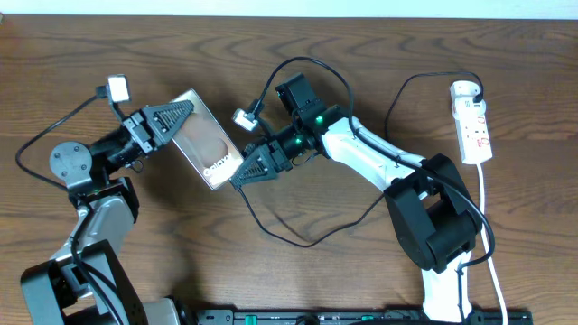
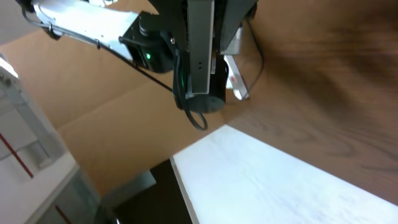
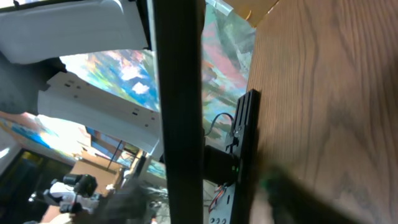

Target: Plug charger to phone and switch on socket

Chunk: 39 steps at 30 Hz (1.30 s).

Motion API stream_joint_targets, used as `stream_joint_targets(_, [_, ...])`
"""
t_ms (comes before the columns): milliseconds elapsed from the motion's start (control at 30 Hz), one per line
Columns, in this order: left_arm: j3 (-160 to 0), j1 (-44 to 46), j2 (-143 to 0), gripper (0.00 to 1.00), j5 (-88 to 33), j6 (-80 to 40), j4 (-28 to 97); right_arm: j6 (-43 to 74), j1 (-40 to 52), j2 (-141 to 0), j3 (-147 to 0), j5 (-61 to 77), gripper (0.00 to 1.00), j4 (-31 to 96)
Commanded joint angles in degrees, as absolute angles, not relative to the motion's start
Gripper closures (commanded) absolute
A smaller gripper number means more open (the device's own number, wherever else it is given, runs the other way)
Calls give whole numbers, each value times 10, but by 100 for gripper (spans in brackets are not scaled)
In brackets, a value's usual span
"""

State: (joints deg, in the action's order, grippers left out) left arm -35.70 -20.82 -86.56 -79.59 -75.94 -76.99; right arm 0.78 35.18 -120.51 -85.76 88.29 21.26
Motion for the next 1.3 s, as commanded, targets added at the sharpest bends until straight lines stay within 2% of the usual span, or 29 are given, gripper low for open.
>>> stream_joint_targets(0, [-363, -208, -856, 93, -803, -741, -777, 4, 348, -1207, -864, 895, 13, 212])
stream_joint_targets(67, [-363, -208, -856, 93, -803, -739, -777, 4, 348, -1207, -864, 895, 1, 212])
stream_joint_targets(267, [-363, -220, -856, 93, -803, -730, -772, 4, 347, -1207, -864, 893, 1, 212])
stream_joint_targets(500, [-363, -301, -856, 93, -803, -731, -717, 5, 328, -1207, -864, 856, 1, 212])
stream_joint_targets(767, [-363, -371, -856, 93, -817, -680, -609, 104, 288, -1207, -864, 655, 1, 217])
stream_joint_targets(867, [-359, -372, -856, 93, -816, -619, -536, 135, 277, -1207, -864, 573, 1, 226])
stream_joint_targets(967, [-351, -372, -857, 93, -792, -532, -413, 144, 268, -1207, -864, 501, 1, 246])
stream_joint_targets(1167, [-341, -371, -857, 93, -658, -355, -146, 143, 251, -1206, -867, 388, 1, 282])
stream_joint_targets(1267, [-341, -371, -857, 93, -598, -312, -67, 143, 248, -1206, -867, 362, 1, 286])
